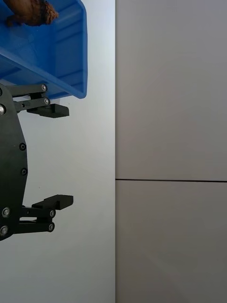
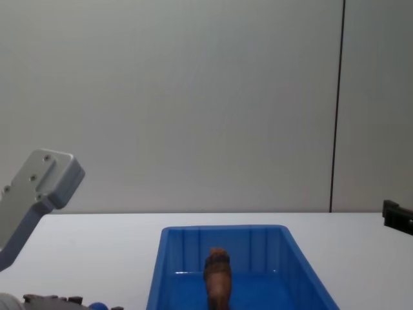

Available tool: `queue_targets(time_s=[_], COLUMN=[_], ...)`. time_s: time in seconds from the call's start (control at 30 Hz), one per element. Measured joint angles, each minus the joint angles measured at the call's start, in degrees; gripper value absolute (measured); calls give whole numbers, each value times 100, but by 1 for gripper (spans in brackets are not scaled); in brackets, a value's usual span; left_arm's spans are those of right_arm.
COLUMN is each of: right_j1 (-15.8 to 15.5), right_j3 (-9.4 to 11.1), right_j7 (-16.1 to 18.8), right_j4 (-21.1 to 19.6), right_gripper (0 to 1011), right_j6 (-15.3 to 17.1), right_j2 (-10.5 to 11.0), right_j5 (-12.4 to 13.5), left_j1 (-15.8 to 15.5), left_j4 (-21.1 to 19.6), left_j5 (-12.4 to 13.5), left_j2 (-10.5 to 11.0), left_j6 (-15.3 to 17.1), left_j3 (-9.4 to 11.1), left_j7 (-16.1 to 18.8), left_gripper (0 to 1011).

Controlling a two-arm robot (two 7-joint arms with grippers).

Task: Pick up the two dolls from the table and place them into the box.

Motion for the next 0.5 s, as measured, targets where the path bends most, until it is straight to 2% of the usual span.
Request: queue_targets(time_s=[0.17,0.2,0.27,0.4,0.5], right_j1=[0,0,0,0,0], right_j3=[0,0,0,0,0], right_j7=[0,0,0,0,0], right_j4=[0,0,0,0,0], right_gripper=[1001,1001,1001,1001,1001], right_j6=[0,0,0,0,0], right_j2=[0,0,0,0,0], right_j5=[0,0,0,0,0], left_j1=[12,16,20,28,30], left_j4=[4,5,4,-6,-32], left_j5=[25,32,42,66,87], left_j2=[-3,-3,-3,-1,5], left_j6=[4,5,5,-20,-77], left_j3=[-12,-15,-20,-38,-54], left_j7=[-25,-30,-34,-54,-79], left_gripper=[504,504,443,290,265])
